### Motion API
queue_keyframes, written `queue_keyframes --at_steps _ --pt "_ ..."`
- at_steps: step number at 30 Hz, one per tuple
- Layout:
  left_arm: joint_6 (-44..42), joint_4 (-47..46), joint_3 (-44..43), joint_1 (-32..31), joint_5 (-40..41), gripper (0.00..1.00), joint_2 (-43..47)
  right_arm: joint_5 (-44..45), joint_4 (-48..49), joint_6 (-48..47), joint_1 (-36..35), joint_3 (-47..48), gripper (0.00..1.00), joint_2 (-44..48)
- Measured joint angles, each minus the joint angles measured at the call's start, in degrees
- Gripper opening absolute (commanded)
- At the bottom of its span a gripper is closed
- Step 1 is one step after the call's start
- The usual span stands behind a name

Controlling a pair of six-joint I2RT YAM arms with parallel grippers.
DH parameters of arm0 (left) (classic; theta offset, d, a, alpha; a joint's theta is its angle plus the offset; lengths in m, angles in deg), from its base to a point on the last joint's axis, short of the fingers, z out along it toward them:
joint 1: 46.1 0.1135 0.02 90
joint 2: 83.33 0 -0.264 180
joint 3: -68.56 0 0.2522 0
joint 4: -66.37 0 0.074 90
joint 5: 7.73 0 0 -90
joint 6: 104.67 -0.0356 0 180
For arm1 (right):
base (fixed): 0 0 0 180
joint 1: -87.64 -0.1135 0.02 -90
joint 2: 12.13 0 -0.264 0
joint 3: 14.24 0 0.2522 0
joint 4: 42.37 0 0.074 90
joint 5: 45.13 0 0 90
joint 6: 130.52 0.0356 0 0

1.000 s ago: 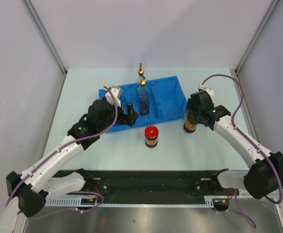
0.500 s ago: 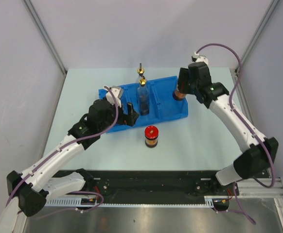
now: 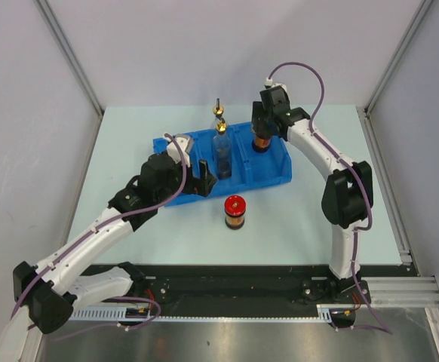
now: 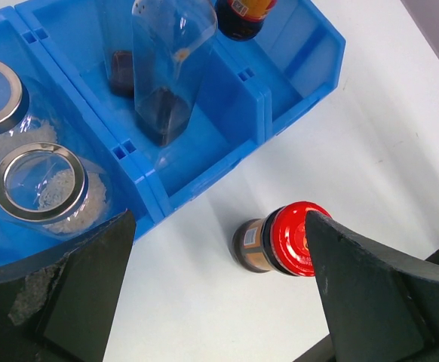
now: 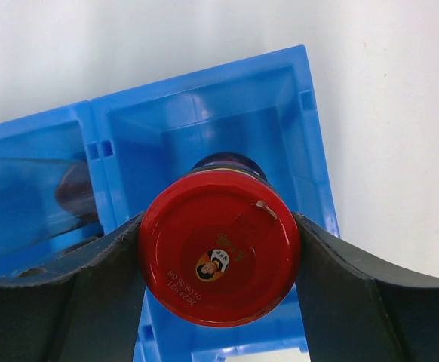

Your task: Organize the condiment bottles

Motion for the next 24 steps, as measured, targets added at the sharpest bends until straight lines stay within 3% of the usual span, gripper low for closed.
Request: queue_keyframes --at_steps 16,23,24 --pt "0.0 0.2 0.0 0.0 -0.1 1.0 -0.6 0.4 0.2 -1.0 0.0 4.2 0.02 -9.7" --pt "0.0 1.0 0.0 -0.5 -0.1 1.0 -2.1 1.6 0.2 -1.1 0.0 7.3 0.38 -12.0" --pt "0.0 1.3 0.0 -0.6 -0.1 1.0 -2.4 1.6 0.1 -1.1 0.0 7.5 0.53 -12.2"
